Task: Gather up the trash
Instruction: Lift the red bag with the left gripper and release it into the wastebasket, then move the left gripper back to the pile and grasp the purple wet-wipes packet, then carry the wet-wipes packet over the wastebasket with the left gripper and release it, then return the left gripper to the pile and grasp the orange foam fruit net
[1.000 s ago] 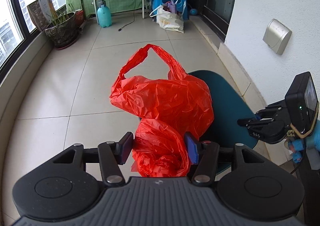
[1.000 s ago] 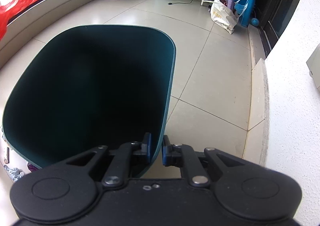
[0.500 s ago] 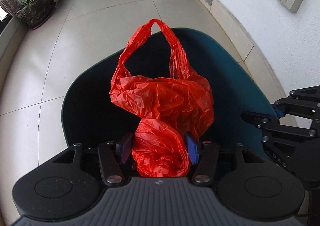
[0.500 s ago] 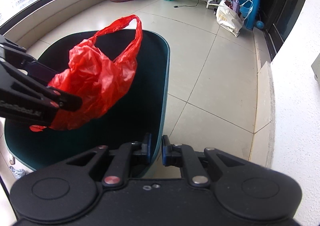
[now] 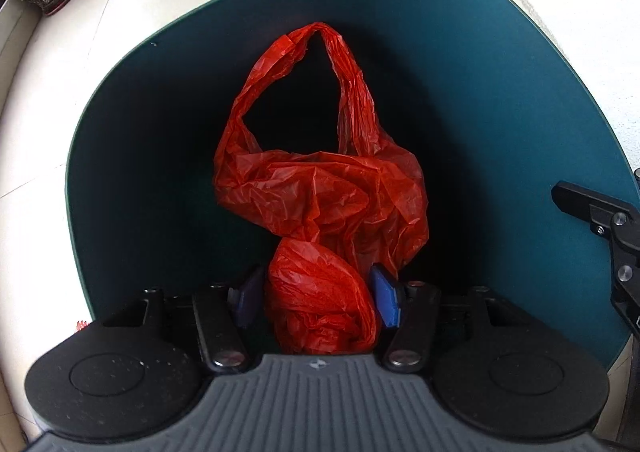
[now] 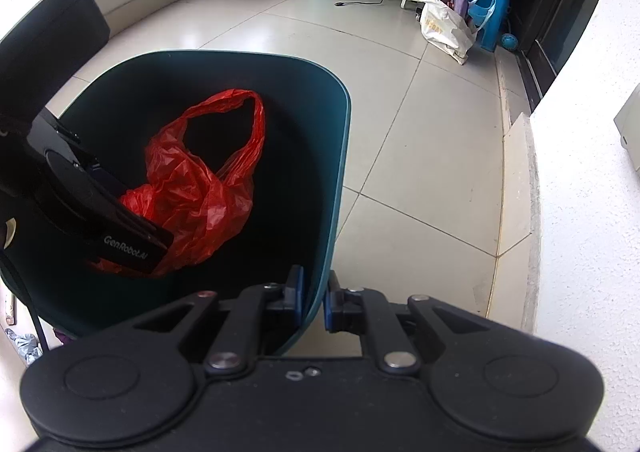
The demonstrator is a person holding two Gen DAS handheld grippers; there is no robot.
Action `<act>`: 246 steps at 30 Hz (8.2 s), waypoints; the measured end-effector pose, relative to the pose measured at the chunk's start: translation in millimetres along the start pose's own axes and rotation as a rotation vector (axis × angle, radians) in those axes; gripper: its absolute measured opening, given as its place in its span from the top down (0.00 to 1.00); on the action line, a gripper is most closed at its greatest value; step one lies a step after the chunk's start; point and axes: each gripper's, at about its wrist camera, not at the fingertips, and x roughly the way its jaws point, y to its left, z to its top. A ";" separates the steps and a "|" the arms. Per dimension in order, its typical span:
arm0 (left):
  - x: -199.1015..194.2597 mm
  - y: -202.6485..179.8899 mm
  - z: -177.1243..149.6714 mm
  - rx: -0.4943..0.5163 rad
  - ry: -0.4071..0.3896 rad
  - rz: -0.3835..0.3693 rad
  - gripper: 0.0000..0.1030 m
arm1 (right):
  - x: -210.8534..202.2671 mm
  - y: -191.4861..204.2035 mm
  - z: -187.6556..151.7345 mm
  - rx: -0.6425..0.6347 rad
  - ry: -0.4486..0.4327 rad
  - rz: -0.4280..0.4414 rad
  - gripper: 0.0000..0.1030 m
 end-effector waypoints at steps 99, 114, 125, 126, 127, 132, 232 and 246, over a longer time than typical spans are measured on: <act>127.3 159.0 -231.0 -0.754 0.156 0.147 0.48 | 14.4 21.8 2.3 -0.004 0.027 -0.042 0.91; -10.6 123.2 -195.3 -0.625 -0.072 0.082 0.49 | 13.9 18.6 0.1 0.001 0.013 -0.036 0.91; -114.3 109.2 -166.8 -0.441 -0.233 0.101 0.49 | 18.1 12.8 1.8 0.025 0.027 -0.026 0.91; -119.5 108.3 -164.3 -0.429 -0.240 0.103 0.49 | 18.8 12.2 2.4 0.026 0.028 -0.025 0.91; -126.5 106.6 -161.2 -0.418 -0.248 0.100 0.49 | 19.3 11.8 2.8 0.027 0.028 -0.025 0.92; -159.0 103.4 -145.1 -0.368 -0.303 0.098 0.49 | 21.4 9.9 3.5 0.032 0.029 -0.022 0.92; -121.4 182.0 -151.1 -0.337 -0.233 0.049 0.22 | 34.9 10.7 5.3 0.041 0.053 -0.039 0.92; -34.6 294.0 -187.2 -0.541 -0.078 0.126 0.22 | 39.9 22.3 8.7 0.006 0.099 -0.064 0.90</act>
